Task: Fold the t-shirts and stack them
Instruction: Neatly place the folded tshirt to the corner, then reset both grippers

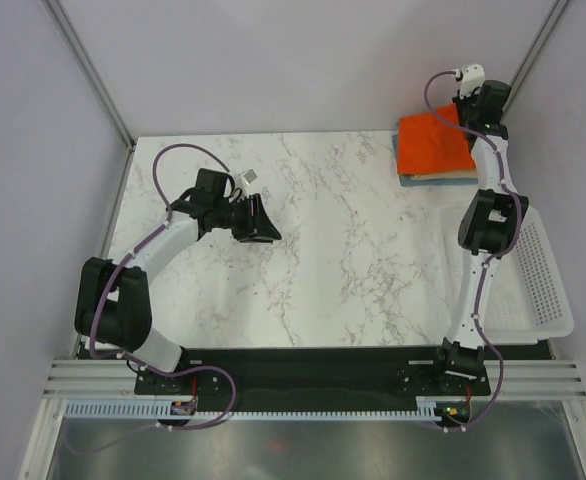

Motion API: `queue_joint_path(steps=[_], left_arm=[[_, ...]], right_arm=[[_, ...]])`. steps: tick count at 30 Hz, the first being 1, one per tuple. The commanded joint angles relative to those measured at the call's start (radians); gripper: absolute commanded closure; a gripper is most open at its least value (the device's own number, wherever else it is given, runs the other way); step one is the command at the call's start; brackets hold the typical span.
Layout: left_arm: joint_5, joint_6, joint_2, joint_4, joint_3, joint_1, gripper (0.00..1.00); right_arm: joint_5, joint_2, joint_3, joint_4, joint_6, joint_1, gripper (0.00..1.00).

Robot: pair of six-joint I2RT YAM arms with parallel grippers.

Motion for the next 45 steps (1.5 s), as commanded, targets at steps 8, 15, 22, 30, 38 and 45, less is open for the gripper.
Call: queue_joint_path(steps=[8,15,22,30,38,45], left_arm=[[0.002,0.035,0.007,0.007,-0.001,-0.001,0.55],[-0.02,0.037,-0.014,0.006,-0.004,-0.004,0.54],[0.002,0.051,-0.079,0.01,0.042,-0.01,0.53],[-0.035,0.058,-0.276,0.032,0.174,-0.01,0.48],[-0.104,0.071,-0.485,0.05,0.112,-0.009,0.0],[-0.102,0.063,-0.674,0.046,-0.028,-0.009,0.0]], right_arm=[[0.069,0.007,0.033,0.185,0.045,-0.031,0.67],[0.086,-0.131,-0.086,0.196,0.14,-0.017,0.27],[0.195,-0.425,-0.246,-0.018,0.374,0.064,0.02],[-0.019,-0.893,-0.676,-0.266,0.761,0.174,0.02],[-0.221,-1.4,-1.146,-0.321,0.953,0.195,0.02],[-0.218,-1.725,-1.384,-0.377,0.997,0.195,0.02]])
